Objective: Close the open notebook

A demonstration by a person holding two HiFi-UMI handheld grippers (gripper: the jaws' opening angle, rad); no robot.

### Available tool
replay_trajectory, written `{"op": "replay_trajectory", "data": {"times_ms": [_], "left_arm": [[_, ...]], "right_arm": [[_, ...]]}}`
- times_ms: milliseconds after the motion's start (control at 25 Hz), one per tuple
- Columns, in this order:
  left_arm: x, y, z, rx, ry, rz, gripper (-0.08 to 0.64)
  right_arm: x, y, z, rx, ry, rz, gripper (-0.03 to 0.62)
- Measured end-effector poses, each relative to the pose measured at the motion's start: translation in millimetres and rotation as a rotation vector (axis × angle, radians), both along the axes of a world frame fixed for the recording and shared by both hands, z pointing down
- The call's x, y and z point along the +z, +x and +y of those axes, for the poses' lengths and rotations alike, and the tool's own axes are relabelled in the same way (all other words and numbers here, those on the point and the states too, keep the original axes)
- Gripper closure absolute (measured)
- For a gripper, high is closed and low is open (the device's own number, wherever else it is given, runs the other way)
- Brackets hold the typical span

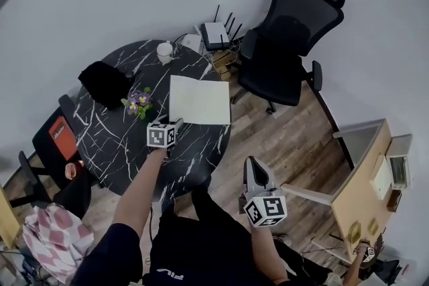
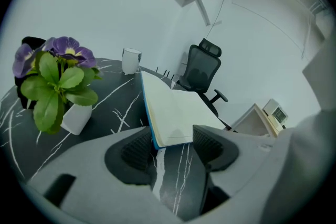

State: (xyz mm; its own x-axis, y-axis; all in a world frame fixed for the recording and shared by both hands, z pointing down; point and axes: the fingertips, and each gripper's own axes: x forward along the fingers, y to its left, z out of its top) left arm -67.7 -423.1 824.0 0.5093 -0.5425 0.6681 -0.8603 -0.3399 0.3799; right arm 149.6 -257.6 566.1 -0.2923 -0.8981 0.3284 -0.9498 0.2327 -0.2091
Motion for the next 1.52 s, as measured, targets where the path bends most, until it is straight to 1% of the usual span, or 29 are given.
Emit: {"op": "replay_trajectory", "data": {"times_ms": [160, 400, 600, 800, 1000, 1320, 1520], "left_arm": [[-18.2, 8.1, 0.3, 0.015, 0.045, 0.02, 0.315], [-49.4, 33.5, 1.4, 0.072, 0.112, 0.038, 0.316], [-66.2, 54.9, 4.9, 0.125, 0.169, 0.011, 0.316], [-73.7, 74.4, 7.2, 0.149, 0.21, -0.016, 0.316], [-77.5, 95.3, 6.2, 0.173, 0.224, -0.01, 0.316], [-82.9, 135.0, 3.5, 0.246, 0.254, -0.016, 0.316], [-75.3, 160.1, 4.9, 0.294, 0.25, -0.023, 0.316]], "right_arm": [[-1.8, -0.1, 0.0, 0.011, 0.01, -0.001, 0.583], [-7.8, 6.3, 4.0, 0.046, 0.023, -0.003, 0.583], [-14.0, 11.1, 9.2, 0.073, 0.041, -0.004, 0.583], [-14.9, 16.6, 14.3, 0.102, 0.046, -0.001, 0.583], [-16.1, 22.1, 16.8, 0.123, 0.048, 0.003, 0.583], [-14.7, 33.5, 21.3, 0.156, 0.05, 0.0, 0.583], [-8.1, 51.5, 25.7, 0.189, 0.036, 0.007, 0.583]]}}
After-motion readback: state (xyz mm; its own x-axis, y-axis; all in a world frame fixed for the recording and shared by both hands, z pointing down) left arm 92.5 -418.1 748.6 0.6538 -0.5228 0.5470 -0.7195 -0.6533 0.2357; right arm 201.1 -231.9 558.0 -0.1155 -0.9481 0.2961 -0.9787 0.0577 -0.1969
